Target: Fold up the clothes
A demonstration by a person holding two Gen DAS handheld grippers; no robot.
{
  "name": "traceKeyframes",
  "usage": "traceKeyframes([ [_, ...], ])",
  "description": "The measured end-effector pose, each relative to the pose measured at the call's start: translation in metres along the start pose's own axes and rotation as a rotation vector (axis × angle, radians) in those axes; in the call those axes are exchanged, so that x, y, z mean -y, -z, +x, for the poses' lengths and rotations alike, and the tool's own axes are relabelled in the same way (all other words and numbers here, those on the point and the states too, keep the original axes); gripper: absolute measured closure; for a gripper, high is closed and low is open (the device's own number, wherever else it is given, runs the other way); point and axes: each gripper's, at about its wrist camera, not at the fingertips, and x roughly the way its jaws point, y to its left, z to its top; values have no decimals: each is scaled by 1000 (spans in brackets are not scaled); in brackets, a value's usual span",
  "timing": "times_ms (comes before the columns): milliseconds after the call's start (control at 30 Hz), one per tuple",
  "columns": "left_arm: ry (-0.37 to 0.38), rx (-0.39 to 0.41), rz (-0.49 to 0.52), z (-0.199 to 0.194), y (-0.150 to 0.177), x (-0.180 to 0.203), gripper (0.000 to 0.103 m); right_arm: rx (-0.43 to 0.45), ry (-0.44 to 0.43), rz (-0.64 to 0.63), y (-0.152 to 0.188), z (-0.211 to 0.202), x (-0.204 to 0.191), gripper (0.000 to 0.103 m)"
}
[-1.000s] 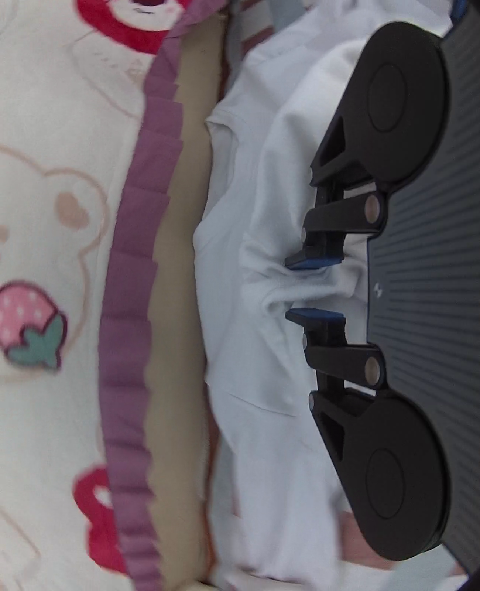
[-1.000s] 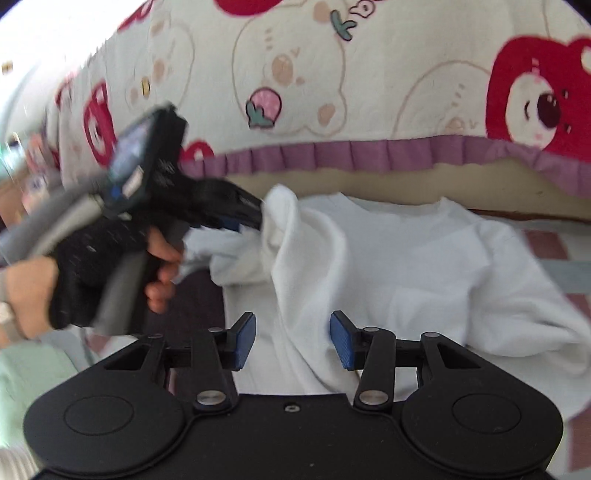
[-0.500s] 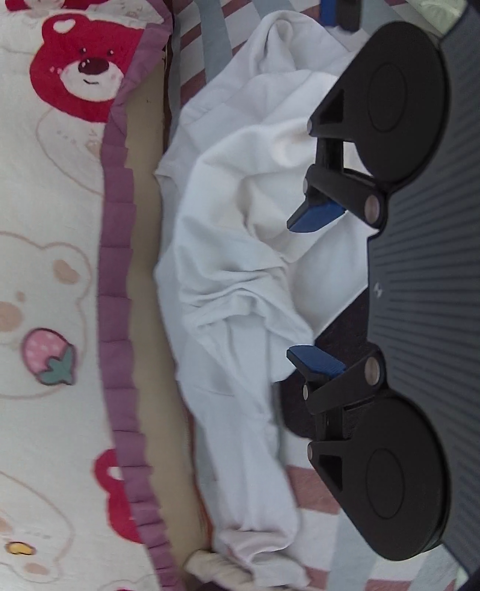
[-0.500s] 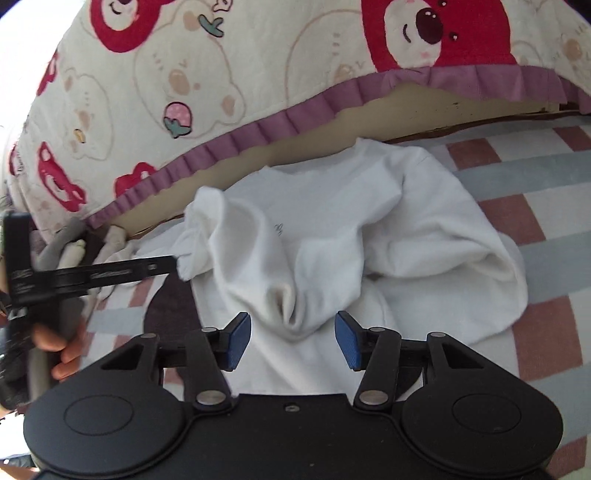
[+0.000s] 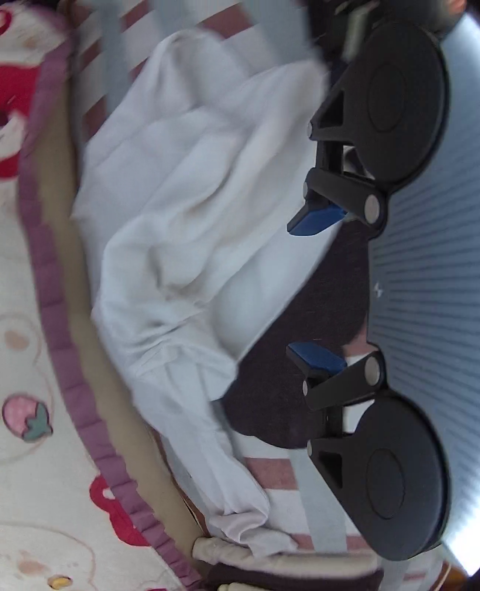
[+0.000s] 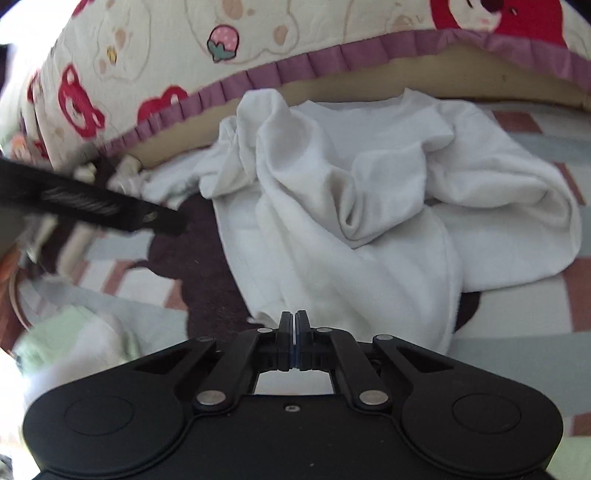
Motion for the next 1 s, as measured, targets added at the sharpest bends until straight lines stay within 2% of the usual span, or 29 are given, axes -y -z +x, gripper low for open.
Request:
traceKeyframes([
  [67,28,78,1,-37,14,4,40,4,-39,31,0,-3,2,99],
  [100,32,108,25,-51,28,7,40,8,-22,22,0,-3,1,94],
  [133,45,125,37,-56,43,7,40,12,-2,12,-1,-3,0,94],
  [233,91,135,21,-49,78,-10,40,2,18,28,1,8,-1,74],
  [267,89,111,-20,-37,83,-21,40,-4,20,35,3,12,-1,65],
  [333,108,50,-178,-12,87,-53,40,-14,61,-24,7,23,-9,62],
  [400,130,1,-332,12,89,-81,40,5,140,-69,7,32,-12,56],
  [433,141,-6,-377,22,90,-89,40,16,180,-92,6,36,-13,55],
  [467,152,-8,-412,32,91,-96,40,25,181,-75,3,40,-10,54],
  [500,160,10,-404,40,92,-100,40,35,181,-55,1,43,-7,52],
  [567,117,107,-239,56,89,-96,39,45,211,-80,2,45,-4,56],
  [600,98,146,-164,68,86,-96,38,50,227,-94,2,45,-3,81],
  [633,85,182,-100,79,82,-96,38,56,243,-107,3,46,-2,97],
  [667,73,217,-35,91,78,-97,38,92,260,-124,2,36,-4,96],
  [700,113,235,-13,101,72,-105,38,147,271,-124,-1,19,-5,96],
  [800,155,280,-74,113,54,-135,37,298,268,-63,-15,-53,-11,97],
  [833,192,300,-97,112,49,-144,36,321,244,-38,-18,-74,-12,97],
  [867,239,320,-117,112,45,-152,35,324,228,-38,-21,-89,-14,97],
  [967,379,335,-171,118,36,-161,27,315,338,-110,-18,-102,-19,97],
  [1000,372,347,-156,121,34,-158,26,307,399,-110,-17,-97,-11,97],
])
